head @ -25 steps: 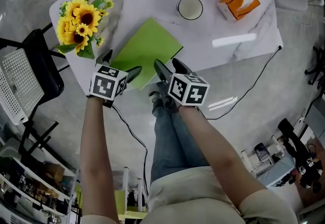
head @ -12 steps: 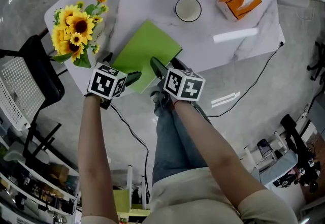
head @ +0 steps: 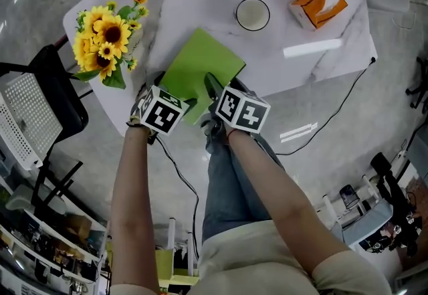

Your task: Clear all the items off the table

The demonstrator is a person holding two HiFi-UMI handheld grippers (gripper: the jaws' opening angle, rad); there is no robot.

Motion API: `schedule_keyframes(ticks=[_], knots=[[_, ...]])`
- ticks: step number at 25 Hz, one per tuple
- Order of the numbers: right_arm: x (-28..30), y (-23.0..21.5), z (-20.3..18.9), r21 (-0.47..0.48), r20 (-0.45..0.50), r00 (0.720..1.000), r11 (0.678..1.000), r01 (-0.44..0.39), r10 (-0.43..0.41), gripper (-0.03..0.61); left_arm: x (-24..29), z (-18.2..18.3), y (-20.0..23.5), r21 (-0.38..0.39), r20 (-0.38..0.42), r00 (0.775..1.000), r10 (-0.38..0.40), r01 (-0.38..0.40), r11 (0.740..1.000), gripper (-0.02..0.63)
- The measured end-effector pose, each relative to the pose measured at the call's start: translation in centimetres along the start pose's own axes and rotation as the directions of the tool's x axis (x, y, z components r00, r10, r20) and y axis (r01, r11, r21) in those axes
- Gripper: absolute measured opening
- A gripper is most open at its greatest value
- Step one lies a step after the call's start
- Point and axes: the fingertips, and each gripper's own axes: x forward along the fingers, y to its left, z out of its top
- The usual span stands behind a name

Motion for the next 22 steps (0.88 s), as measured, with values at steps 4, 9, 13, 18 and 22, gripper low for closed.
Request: schedule_keyframes(ticks=[4,9,13,18,22], knots=[[-0.1,-0.1,-0.1,0.000,-0.012,1.000,1.000,-0.009,0.009,0.313,-0.3,-0.3,0.0,-0.009,0.010,1.000,-0.017,0.017,1.000,0.459],[-0.6,-0.5,0.3,0.024,-0.003,1.000,1.000,-0.017,0.017,0.301,-0.9,0.2,-0.6,0.002,0.035,0.999,0.004,-0.004,1.000,0.440],[-1.8,-0.4,1.4,0.005,0.047,0.999,1.000,-0.009,0.009,0.298,-1.5,1.2,-1.2,-0.019,0.068,0.998,0.006,-0.005,1.000,0.437],[-3.3,0.2,2.6,-0.033,0.074,0.997,0.999,-0.030,0.032,0.295,-3.0,2.1,-1.8,-0.033,0.114,0.993,0.024,-0.020,0.999,0.431],[-5.0,1.1,3.6,-0.069,0.094,0.994,0.997,-0.040,0.046,0.295,-4.7,2.8,-2.4,-0.045,0.145,0.989,0.039,-0.032,0.998,0.428]])
